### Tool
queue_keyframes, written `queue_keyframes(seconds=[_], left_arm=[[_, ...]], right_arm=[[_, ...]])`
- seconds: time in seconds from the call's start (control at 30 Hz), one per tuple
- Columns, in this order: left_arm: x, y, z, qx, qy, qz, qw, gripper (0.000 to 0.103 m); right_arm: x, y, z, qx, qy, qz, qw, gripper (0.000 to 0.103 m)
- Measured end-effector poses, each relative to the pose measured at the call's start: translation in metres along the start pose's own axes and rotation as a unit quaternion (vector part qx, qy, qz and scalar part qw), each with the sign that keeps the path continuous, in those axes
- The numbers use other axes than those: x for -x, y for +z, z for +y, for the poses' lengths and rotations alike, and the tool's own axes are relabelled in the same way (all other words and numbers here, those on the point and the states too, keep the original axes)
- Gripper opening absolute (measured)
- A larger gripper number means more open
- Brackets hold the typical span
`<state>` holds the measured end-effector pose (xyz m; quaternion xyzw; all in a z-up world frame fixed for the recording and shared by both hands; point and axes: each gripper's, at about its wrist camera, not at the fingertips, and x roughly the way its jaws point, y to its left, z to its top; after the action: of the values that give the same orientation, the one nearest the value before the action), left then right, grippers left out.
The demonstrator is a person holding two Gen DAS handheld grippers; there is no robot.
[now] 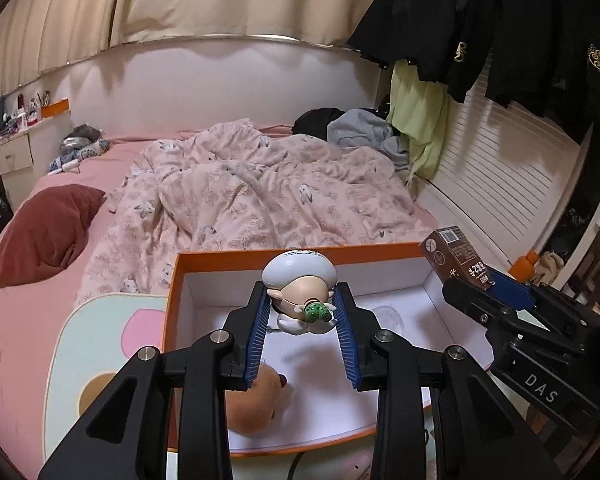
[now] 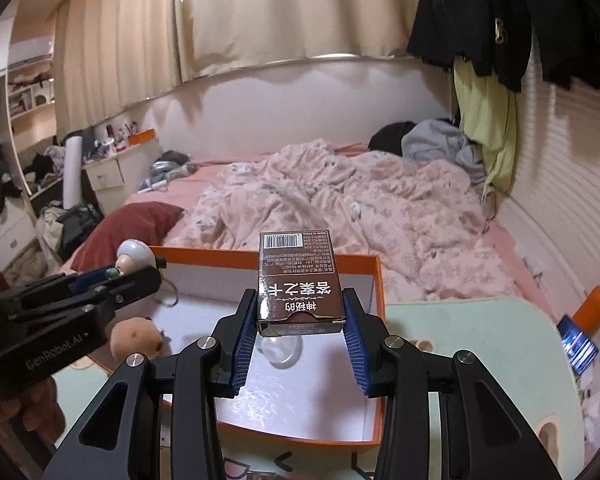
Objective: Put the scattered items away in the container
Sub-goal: 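Lower the figurine and brown box into the orange box and open both tools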
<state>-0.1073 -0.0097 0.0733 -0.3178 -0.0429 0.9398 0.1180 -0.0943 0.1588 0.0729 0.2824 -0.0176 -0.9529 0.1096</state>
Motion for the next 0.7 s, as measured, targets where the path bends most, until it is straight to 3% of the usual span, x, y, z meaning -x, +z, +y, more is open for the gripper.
queue_keyframes(seconds=[0.5,0.67,0.7], left_arm=[[-0.0004,-0.0024,0.0055,0.01,0.008,-0.006,0.9999,0.034],[0.0038,-0.0014,0.0079,0.022,0.001,-0.016,0.9996,0.047],[0.0049,-0.0013,0.0086,0.025,0.0,-0.018,0.9995,0.054]], right_arm=[[-0.0079,-0.006,0.0042,0.005,0.001,0.004,1.0,0.042],[-0.0062,-0.0071,0.0025,-0.008,0.005,-0.001,1.0,0.054],[-0.0055,-0.0069,0.0017,-0.011,0.007,-0.001,1.0,0.054]])
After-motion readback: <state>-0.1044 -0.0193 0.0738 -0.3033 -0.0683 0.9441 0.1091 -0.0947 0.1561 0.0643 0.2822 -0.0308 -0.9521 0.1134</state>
